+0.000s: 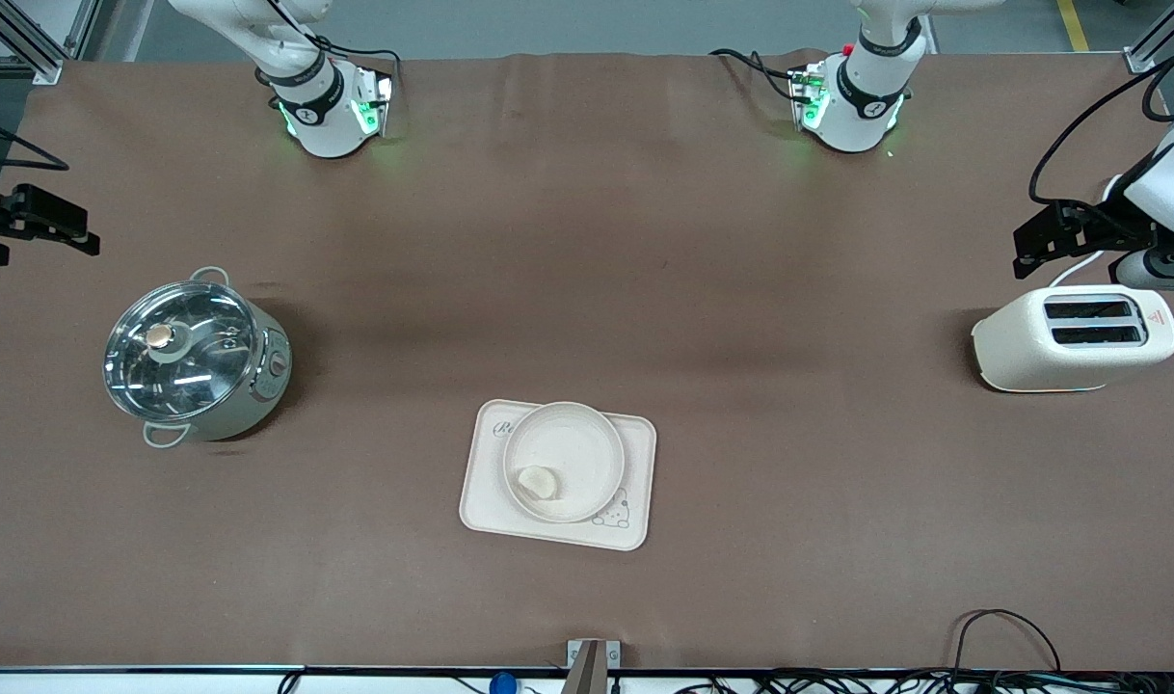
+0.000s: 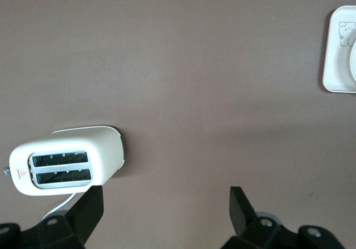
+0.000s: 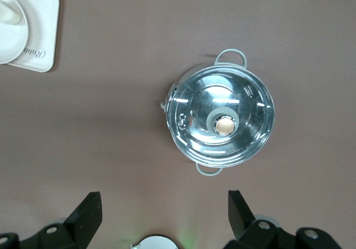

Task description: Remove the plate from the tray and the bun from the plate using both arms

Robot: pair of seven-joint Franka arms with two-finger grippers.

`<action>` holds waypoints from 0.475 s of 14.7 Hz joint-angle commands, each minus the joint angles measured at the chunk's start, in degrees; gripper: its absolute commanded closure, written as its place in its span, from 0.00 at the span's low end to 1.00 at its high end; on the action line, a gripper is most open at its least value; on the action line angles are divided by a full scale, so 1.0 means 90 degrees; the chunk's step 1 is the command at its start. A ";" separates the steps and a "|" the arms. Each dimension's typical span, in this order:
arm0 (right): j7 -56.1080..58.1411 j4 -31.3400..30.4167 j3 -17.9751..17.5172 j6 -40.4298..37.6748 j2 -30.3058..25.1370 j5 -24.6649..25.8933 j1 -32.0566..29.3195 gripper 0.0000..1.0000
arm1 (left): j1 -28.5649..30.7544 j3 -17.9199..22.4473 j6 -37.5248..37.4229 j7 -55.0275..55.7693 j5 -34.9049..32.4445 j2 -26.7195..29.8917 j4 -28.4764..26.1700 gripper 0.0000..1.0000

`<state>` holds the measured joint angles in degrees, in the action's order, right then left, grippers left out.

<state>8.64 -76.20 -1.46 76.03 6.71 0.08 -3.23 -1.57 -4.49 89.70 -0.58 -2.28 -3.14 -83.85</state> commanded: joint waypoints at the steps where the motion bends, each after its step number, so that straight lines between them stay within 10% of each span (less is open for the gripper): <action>1: -0.0111 -0.0156 -0.0014 0.0135 -0.0042 0.0011 0.0202 0.00 | -0.0030 0.0020 -0.0114 -0.0131 -0.0011 -0.0217 0.0430 0.00; 7: -0.0743 -0.1404 -0.0014 0.2066 0.0220 -0.0494 0.0866 0.00 | -0.0001 0.0000 -0.0162 0.0054 0.0067 -0.0197 0.0382 0.00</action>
<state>5.48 -83.88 -1.72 88.73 8.00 -1.65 3.21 -1.60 -4.50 89.66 -0.71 -2.28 -4.20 -82.18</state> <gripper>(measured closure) 0.000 0.000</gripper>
